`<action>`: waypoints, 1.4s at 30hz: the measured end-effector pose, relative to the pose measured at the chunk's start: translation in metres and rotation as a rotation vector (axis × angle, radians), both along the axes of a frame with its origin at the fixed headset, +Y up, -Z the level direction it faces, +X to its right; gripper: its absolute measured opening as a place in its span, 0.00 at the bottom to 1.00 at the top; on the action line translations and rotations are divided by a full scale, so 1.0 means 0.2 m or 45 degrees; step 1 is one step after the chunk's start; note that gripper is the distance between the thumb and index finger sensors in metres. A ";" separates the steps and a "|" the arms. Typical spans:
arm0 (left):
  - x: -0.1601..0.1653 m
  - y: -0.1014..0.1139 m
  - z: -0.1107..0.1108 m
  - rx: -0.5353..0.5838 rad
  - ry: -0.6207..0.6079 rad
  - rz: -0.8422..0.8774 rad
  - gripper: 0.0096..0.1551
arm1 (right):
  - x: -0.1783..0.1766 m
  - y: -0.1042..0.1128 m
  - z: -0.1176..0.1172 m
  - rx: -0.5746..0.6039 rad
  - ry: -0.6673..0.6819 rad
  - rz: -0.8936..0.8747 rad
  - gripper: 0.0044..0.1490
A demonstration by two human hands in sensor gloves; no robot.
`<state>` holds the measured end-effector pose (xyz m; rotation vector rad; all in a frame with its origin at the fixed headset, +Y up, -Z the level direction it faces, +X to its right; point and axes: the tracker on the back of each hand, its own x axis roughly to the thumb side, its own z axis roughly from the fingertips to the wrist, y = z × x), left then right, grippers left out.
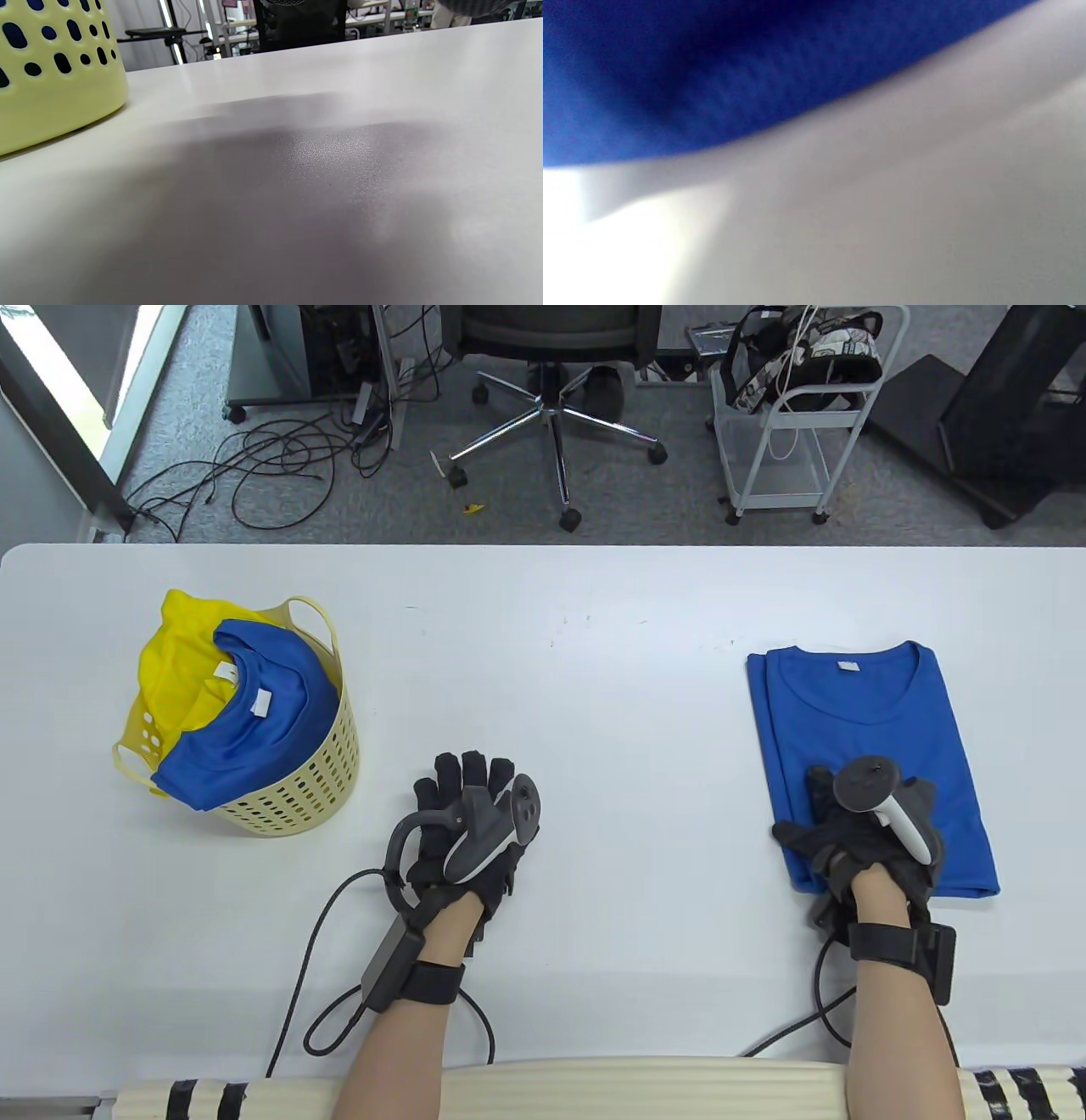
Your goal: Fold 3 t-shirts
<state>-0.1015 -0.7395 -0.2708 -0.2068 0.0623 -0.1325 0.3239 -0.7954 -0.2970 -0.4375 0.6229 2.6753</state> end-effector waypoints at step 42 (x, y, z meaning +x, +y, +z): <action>-0.80 0.74 -0.05 -0.044 0.613 -0.627 0.38 | -0.42 0.27 0.06 0.412 0.411 0.096 0.49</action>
